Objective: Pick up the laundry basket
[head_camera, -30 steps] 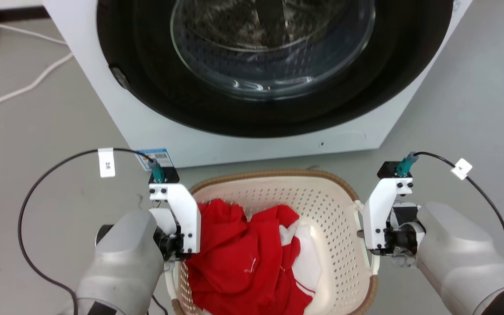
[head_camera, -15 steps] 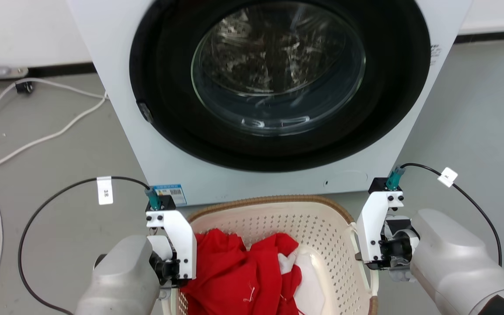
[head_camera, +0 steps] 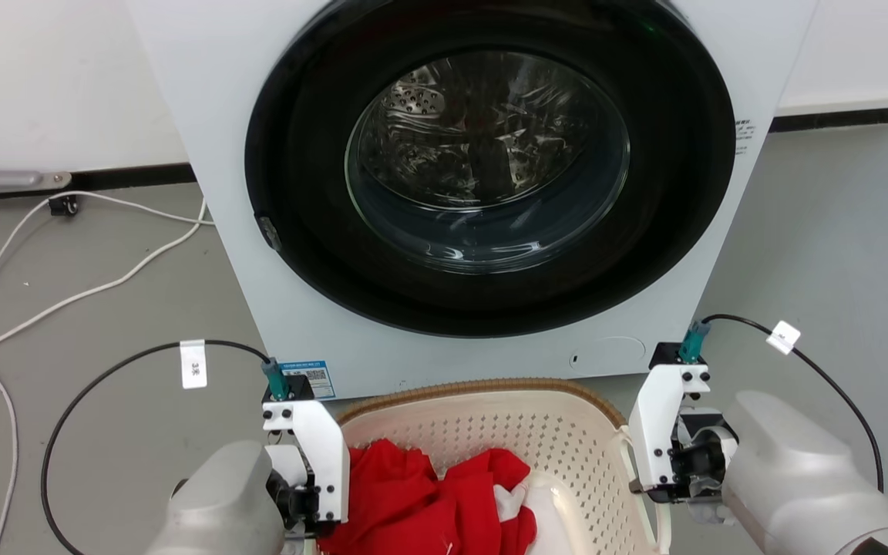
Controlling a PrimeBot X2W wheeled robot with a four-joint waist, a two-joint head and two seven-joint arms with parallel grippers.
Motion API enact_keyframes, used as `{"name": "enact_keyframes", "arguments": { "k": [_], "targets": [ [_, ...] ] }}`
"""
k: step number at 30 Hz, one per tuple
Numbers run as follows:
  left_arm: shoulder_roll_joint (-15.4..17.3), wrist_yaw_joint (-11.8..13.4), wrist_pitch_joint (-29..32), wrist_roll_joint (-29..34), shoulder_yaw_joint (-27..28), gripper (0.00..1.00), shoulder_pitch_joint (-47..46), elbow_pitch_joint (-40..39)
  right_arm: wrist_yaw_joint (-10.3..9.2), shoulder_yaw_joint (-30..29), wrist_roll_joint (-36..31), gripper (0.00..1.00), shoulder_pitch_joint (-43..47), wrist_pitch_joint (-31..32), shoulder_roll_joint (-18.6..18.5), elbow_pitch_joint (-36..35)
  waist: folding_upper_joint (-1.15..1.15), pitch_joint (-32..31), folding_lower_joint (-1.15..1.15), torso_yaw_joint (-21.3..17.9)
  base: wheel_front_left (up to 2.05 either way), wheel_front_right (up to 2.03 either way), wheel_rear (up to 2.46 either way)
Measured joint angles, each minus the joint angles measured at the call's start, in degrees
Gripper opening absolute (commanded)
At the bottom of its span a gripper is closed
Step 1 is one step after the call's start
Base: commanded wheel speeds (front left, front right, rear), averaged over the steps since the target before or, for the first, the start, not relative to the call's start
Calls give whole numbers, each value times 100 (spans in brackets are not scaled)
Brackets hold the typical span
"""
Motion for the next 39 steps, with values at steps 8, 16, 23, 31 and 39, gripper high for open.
{"name": "enact_keyframes", "arguments": {
  "k": [8, 16, 23, 31, 39],
  "targets": [
    [-29, 0, 13, -98, -113, 0, 198, -3, 0, -5, 5, 0, 178, 24, 24, 30, 0, -171, 0, 41, 0, 0, 0],
    [-37, 1, 55, -179, -196, 0, 226, -15, 0, -19, -31, 0, 185, 80, 24, 41, 0, -210, 1, 86, 0, 0, 0],
    [-65, 2, 57, -240, -285, 0, 229, -30, 0, -43, -67, 0, 185, 100, -5, 44, 0, -213, 0, 144, 0, 0, 0],
    [-74, 2, 7, -328, -346, 0, 230, -33, 0, -84, -124, 0, 182, 123, -16, 44, 0, -178, 1, 167, 0, 0, 0],
    [-71, 2, -3, -382, -407, 0, 230, -26, 0, -135, -162, 0, 180, 146, -16, 44, 0, -143, 1, 162, 0, 0, 0]
  ]
}}
